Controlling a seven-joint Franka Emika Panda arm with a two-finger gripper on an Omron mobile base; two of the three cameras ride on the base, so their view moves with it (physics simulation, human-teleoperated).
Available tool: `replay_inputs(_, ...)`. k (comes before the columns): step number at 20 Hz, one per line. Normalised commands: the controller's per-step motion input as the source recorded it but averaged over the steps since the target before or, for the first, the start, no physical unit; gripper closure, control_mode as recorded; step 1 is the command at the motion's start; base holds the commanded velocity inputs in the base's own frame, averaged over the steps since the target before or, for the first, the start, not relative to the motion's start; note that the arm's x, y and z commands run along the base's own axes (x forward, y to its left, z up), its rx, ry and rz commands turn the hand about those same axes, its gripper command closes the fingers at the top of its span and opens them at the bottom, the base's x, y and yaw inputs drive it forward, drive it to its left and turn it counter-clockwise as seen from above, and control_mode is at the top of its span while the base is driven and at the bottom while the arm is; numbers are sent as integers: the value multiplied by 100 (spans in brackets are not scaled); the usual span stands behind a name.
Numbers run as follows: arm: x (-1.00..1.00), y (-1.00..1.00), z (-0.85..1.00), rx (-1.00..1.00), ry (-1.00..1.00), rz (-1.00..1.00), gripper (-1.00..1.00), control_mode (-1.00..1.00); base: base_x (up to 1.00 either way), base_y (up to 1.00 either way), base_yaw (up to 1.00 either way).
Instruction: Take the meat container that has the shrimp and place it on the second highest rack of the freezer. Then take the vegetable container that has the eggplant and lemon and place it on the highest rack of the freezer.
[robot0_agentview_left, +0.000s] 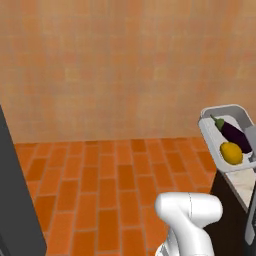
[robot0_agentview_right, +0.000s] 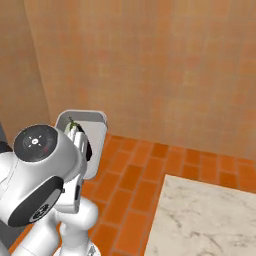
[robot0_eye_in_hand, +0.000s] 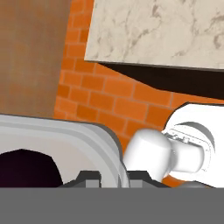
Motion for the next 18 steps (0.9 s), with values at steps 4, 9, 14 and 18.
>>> replay_inputs(4,0,0,0,0,0,0,100,100,93,-4,18)
replay_inputs(9,0,0,0,0,0,0,100,100,95,0,17)
replay_inputs(14,0,0,0,0,0,0,100,100,34,0,51)
replay_inputs(18,0,0,0,0,0,0,100,100,0,0,59)
